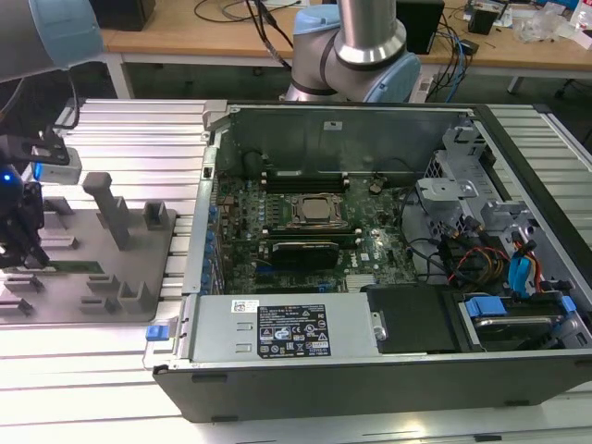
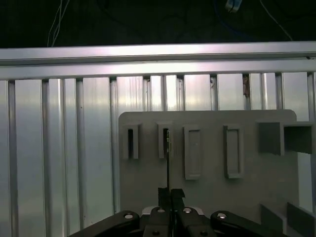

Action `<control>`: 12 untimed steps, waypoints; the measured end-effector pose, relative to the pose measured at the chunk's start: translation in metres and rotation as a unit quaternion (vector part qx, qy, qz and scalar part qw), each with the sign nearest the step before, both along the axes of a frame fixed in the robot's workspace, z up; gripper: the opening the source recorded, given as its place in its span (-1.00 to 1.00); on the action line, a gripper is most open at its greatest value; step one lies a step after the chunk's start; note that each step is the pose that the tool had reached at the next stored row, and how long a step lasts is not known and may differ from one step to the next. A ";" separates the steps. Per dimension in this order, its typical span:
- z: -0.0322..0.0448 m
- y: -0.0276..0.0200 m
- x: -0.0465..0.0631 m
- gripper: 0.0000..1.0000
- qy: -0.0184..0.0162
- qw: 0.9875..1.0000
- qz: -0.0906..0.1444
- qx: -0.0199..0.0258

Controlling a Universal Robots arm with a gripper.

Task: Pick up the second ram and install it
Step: 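Pick up the second ram and move it above second insertion slot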

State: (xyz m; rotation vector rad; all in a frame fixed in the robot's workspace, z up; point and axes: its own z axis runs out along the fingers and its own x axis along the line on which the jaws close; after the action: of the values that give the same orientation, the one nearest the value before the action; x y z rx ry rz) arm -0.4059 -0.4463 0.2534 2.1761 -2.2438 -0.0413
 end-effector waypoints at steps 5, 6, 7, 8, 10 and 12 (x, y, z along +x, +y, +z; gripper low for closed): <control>0.0277 0.0001 0.000 -0.81 0.000 1.000 0.000 0.000; 0.0318 0.0001 0.000 -0.81 0.000 1.000 0.000 0.000; 0.0393 0.0001 0.000 -0.81 0.000 1.000 0.000 0.000; 0.0432 0.0001 0.000 -0.81 0.000 1.000 0.000 0.000; 0.0501 0.0001 0.000 -0.81 0.000 1.000 0.000 0.000; 0.0523 0.0001 0.000 -0.81 0.000 1.000 0.000 0.000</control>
State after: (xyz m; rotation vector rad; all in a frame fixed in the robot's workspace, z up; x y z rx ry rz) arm -0.4059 -0.4462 0.3057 2.1762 -2.2438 -0.0413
